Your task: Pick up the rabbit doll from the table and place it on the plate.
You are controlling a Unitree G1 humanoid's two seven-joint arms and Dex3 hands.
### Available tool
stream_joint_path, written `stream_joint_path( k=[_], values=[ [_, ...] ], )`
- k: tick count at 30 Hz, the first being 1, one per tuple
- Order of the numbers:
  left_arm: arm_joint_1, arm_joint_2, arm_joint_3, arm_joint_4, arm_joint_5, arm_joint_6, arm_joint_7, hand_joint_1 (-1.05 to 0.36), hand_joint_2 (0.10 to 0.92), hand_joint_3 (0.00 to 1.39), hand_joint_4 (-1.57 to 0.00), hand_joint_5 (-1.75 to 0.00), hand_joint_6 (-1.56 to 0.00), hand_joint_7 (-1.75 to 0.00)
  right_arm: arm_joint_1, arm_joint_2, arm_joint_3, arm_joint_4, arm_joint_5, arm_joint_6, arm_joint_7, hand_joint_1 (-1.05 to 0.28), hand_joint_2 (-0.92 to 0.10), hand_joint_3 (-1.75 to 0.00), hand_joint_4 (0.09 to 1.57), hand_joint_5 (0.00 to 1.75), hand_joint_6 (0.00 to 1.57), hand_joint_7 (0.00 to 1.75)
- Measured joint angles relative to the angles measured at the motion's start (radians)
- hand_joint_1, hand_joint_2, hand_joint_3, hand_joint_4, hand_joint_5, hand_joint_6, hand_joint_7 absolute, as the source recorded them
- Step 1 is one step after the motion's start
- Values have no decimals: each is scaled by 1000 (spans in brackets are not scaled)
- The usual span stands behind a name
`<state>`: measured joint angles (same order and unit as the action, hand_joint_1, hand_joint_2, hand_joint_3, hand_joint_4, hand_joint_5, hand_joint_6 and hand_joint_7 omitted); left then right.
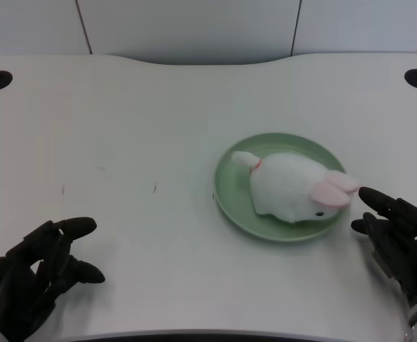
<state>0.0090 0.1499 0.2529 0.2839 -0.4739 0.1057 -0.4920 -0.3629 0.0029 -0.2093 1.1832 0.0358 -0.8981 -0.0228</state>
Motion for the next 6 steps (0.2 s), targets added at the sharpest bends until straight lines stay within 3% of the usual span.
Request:
stream_joint_path(
  k=[3, 6],
  values=[
    [-19, 0, 0, 12, 0, -9, -1, -664, 921, 571, -432, -1655, -495, -902, -12, 0, -5, 14, 0, -1, -9, -280, -921, -263, 552, 1012, 946, 21],
    [-39, 0, 4, 44, -1, -22, -4, -667, 921, 538, -447, -1632, -503, -906, -28, -1, -5, 44, -21, -3, -48, -298, -921, -258, 645, 873, 949, 18]
  ],
)
